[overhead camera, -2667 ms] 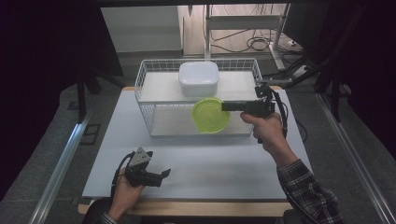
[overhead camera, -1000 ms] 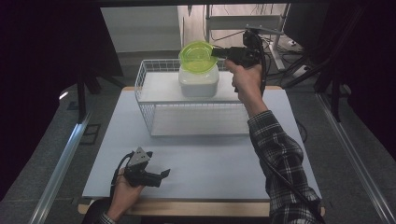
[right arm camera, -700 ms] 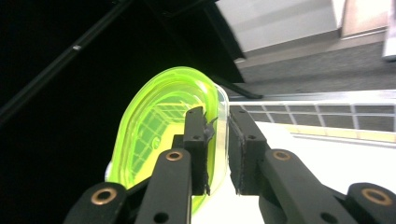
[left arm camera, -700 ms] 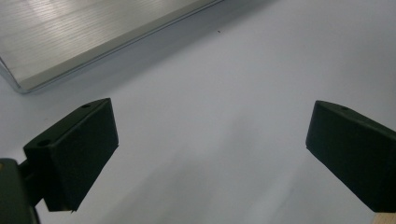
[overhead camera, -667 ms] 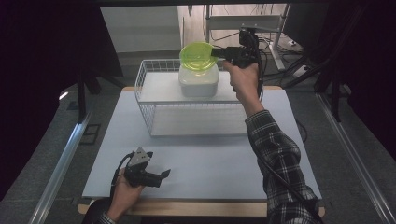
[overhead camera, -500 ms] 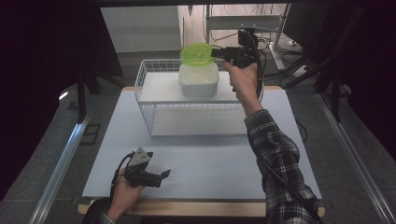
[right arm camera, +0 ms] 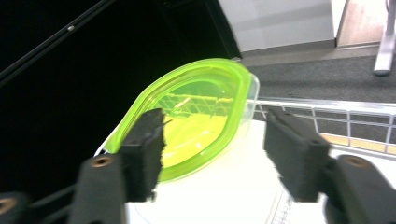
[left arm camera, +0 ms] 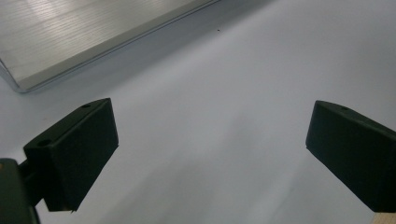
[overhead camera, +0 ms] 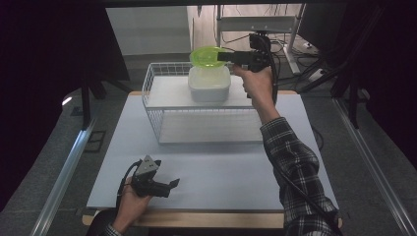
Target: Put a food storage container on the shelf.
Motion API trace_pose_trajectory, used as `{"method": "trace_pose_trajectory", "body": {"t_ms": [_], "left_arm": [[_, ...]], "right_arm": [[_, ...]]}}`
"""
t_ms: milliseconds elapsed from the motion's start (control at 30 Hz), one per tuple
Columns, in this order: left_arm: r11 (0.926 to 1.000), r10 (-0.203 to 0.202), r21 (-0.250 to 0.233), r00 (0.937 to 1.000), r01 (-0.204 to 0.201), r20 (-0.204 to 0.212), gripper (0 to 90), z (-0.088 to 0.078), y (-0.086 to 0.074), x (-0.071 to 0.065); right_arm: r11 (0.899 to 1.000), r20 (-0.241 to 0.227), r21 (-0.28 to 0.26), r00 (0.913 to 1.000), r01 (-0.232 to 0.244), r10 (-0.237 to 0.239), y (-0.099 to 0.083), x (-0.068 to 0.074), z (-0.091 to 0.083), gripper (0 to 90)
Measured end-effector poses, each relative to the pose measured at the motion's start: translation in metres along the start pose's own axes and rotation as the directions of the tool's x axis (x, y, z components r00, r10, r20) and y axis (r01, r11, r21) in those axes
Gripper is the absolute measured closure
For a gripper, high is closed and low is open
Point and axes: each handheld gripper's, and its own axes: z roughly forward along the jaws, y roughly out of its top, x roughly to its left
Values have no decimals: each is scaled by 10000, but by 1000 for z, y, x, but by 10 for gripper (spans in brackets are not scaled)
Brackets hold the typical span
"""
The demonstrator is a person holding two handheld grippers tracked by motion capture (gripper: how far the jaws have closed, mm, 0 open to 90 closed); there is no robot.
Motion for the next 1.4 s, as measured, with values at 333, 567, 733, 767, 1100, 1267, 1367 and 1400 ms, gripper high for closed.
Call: {"method": "trace_pose_trajectory", "body": {"t_ms": [333, 567, 733, 767, 1100, 1267, 1367, 1400], "left_arm": [[10000, -29, 0, 10000, 29, -6, 22, 0, 0, 0], [10000, -45, -8, 10000, 45, -3, 22, 0, -1, 0], [10000, -36, -12, 10000, 36, -2, 22, 1, 0, 0], [10000, -50, -11, 10000, 50, 3, 22, 1, 0, 0], [10000, -32, -9, 10000, 32, 30, 22, 1, -1, 0], [10000, -12, 22, 10000, 12, 26, 22, 1, -1, 0], [10000, -12, 19, 10000, 12, 26, 22, 1, -1, 0], [10000, -15, 18, 10000, 14, 31, 22, 1, -1, 0]], "right_arm": [[9931, -413, 156, 9925, 1158, -1151, -16, 2, -3, 123], [9838, -636, 279, 9825, 1770, -1749, -35, 1, -7, 67], [9809, -720, 275, 9791, 1926, -1902, -48, -4, -11, 65], [9796, -714, 277, 9779, 1989, -1965, -52, -6, -13, 65], [9660, -634, 285, 9650, 2568, -2546, -72, -11, -22, 64], [9544, -552, 351, 9541, 2965, -2944, -83, -9, -26, 65], [9493, -492, 393, 9495, 3119, -3099, -89, -8, -29, 64], [9474, -479, 400, 9477, 3175, -3155, -90, -7, -30, 64]]}}
